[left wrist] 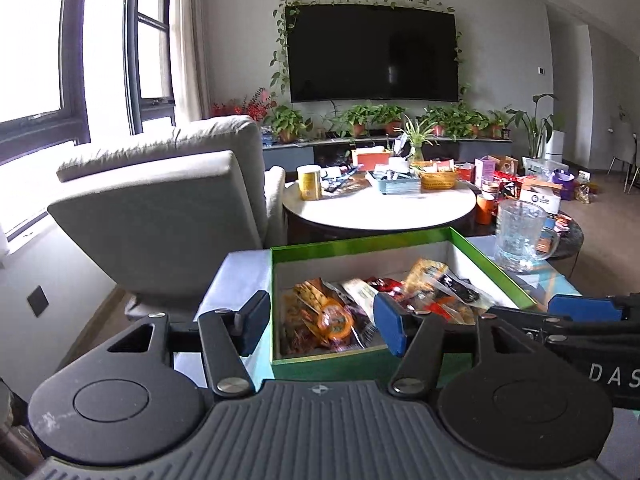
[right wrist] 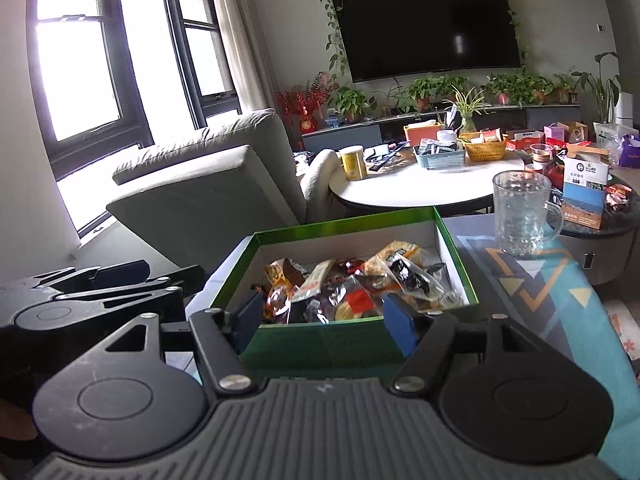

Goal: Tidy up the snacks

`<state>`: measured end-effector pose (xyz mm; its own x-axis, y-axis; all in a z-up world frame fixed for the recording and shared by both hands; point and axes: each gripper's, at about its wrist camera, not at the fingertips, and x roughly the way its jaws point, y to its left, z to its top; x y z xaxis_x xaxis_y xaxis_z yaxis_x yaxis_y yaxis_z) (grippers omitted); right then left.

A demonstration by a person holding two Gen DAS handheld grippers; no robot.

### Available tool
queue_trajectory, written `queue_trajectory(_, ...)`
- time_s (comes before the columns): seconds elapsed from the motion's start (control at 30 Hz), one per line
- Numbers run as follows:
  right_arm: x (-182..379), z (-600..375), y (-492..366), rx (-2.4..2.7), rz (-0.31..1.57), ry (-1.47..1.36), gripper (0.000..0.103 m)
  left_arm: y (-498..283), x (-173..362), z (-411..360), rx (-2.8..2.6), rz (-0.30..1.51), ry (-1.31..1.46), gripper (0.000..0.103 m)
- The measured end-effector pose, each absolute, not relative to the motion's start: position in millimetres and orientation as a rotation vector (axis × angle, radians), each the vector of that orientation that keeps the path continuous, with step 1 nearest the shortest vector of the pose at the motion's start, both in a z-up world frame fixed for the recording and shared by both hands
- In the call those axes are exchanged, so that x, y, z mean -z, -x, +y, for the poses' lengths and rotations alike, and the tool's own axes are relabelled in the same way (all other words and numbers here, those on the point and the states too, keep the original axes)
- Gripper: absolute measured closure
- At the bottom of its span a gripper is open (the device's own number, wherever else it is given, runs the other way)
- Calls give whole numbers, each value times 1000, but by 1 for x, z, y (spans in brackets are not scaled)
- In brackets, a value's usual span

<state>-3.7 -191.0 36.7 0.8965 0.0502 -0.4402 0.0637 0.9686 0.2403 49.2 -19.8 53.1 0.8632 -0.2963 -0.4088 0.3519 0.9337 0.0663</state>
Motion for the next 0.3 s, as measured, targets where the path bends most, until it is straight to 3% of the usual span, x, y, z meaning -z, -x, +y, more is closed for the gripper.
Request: queue_trajectory(0.3, -38, -191, 18, 12, 447, -276, 48, -33, -56, -21, 350, 396, -145, 48)
